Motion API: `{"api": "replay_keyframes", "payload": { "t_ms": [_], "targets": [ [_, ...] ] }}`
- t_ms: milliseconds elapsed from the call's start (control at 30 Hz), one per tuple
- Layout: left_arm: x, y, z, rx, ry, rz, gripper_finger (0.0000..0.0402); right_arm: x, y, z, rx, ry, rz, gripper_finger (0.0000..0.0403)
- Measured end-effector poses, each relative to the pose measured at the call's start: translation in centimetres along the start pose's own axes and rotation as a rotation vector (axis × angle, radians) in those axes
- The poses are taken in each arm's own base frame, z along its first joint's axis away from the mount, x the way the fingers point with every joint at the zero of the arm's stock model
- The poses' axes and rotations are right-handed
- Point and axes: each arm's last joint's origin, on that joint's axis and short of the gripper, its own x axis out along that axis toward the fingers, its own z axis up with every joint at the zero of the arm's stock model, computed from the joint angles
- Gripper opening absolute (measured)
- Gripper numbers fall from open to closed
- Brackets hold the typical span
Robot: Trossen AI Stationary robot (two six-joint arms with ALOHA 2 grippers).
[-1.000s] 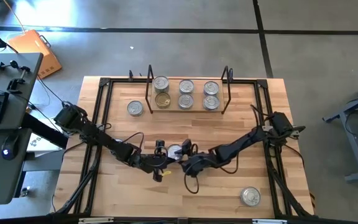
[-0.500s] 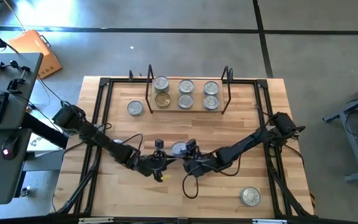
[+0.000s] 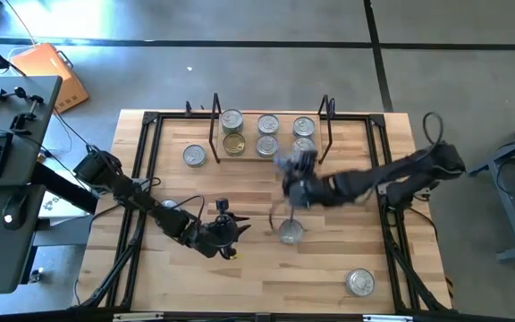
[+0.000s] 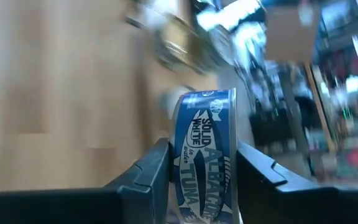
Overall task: Stack canned seafood by type on shelf
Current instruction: Stack the blue tuna can on top of the other blue tuna can on the shelf
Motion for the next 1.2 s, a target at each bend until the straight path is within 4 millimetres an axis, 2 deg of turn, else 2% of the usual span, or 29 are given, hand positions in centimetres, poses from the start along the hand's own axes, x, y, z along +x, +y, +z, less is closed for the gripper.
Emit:
{"api": "replay_keyframes", "payload": {
  "t_ms": [100, 267, 467, 633, 867, 1200],
  "targets": [
    [0.0, 0.0, 0.0, 0.001, 0.000, -0.002, 0.0086, 2.7, -3.0, -1.1, 0.055, 0.077, -0.029, 0.0119],
    [0.2, 0.2, 0.0, -0.004, 0.004, 0.004, 0.0086, 7.8, -5.9, -3.6, 0.068, 0.215, -0.017, 0.0119],
    [0.2, 0.2, -0.1, -0.009, 0.005, 0.005, 0.0086, 11.3, -8.3, -6.1, 0.097, 0.312, -0.023, 0.0119],
    [0.2, 0.2, -0.1, 0.000, 0.005, 0.005, 0.0086, 12.7, -9.3, -7.1, 0.134, 0.316, 0.012, 0.0119],
    [0.2, 0.2, -0.1, 0.001, 0.006, 0.005, 0.0086, 13.7, -9.4, -7.9, 0.117, 0.355, 0.008, 0.0119],
    [0.2, 0.2, -0.1, 0.002, 0.006, 0.005, 0.0086, 13.9, -9.6, -8.2, 0.102, 0.372, -0.003, 0.0119]
  ]
}}
